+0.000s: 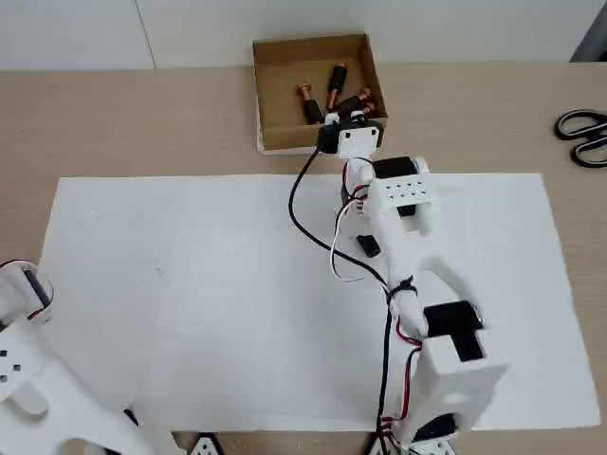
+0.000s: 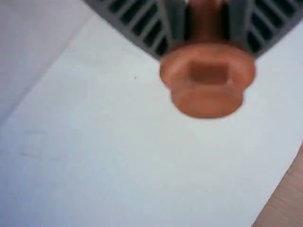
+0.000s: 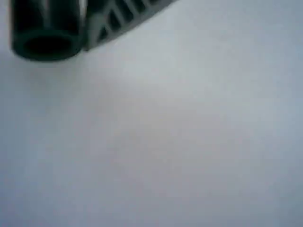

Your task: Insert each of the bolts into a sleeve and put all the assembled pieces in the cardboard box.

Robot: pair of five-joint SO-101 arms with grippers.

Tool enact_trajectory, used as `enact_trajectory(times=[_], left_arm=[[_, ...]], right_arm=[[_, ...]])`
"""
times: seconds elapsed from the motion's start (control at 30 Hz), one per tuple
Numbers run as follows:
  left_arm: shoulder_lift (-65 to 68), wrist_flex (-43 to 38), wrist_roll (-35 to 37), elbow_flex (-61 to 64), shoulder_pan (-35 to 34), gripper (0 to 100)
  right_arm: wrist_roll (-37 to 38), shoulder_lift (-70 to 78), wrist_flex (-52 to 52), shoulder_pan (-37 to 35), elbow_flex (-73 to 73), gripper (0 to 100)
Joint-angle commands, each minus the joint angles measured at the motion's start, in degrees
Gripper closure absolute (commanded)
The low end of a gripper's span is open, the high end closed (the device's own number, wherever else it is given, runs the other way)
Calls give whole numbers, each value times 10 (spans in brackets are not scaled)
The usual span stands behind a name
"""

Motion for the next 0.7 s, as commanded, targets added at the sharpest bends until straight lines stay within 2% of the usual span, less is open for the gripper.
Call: enact_trajectory(times=[0.0, 0.2, 0.43, 0.57, 0.67], left_arm=[[-13, 10, 3, -2, 3, 995], [-13, 10, 3, -1, 3, 995], [-13, 10, 3, -1, 3, 995], [-13, 10, 3, -1, 3, 995], [-13, 10, 3, -1, 3, 995]], right_arm=[[3, 23, 15, 8, -40, 929], [6, 41, 32, 20, -54, 920], [15, 42, 112, 21, -97, 914], [18, 44, 150, 20, -125, 844], [18, 44, 156, 19, -126, 833]])
